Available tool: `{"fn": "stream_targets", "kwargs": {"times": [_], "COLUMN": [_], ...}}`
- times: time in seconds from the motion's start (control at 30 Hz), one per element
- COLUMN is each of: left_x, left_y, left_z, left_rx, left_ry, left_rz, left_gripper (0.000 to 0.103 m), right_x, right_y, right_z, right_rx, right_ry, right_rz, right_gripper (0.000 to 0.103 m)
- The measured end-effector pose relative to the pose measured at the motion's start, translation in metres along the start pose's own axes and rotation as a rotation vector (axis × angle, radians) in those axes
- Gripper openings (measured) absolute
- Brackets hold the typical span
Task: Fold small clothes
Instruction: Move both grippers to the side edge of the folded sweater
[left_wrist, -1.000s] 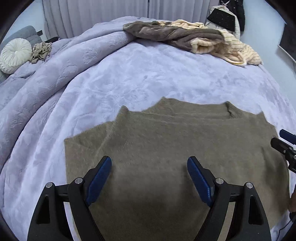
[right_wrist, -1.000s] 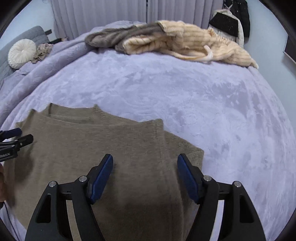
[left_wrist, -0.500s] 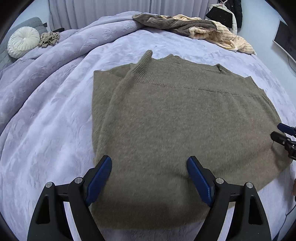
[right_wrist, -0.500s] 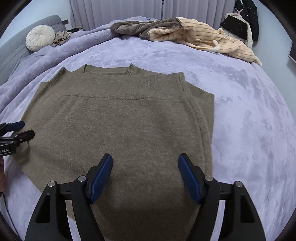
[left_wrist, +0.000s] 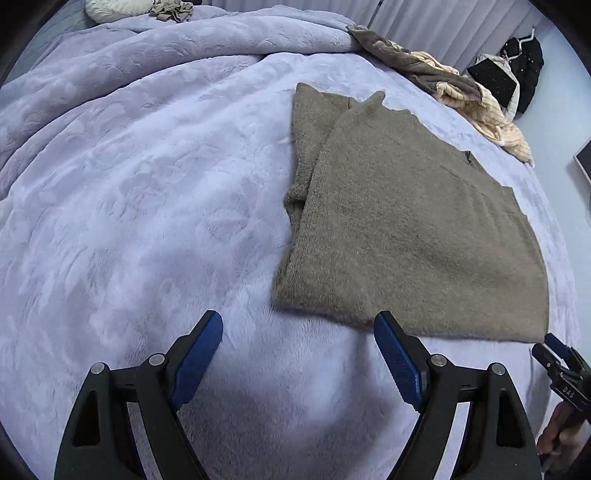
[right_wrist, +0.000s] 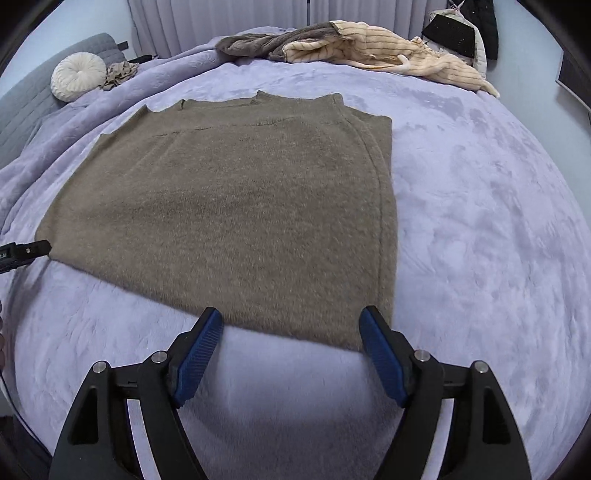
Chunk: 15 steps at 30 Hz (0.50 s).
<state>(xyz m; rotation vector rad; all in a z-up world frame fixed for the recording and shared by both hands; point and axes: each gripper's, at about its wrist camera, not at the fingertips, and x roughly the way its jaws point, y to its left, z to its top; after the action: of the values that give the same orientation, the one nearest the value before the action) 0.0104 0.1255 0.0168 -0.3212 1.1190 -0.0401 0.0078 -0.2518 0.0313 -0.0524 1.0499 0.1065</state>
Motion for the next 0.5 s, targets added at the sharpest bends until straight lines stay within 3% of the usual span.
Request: {"fn": "stream_targets", "kwargs": {"times": [0.17,0.5], "left_x": [-0.005,0.036], "left_y": [0.007,-0.006], "left_z": [0.005,0.033], "left_rx": [-0.042,-0.002], "left_ry": [-0.008,0.012], "left_rz": [-0.038,-0.047], "left_gripper": [0.085,0.085], "right_x": [-0.032,-0.033], "right_y": [-0.001,0.049], "right_z": [0.003,0.065], "right_rx": [0.031,0.004], "right_ry": [-0.041,-0.046], "right_rz": [-0.003,0.081], "right_gripper": [0.08,0.08]}}
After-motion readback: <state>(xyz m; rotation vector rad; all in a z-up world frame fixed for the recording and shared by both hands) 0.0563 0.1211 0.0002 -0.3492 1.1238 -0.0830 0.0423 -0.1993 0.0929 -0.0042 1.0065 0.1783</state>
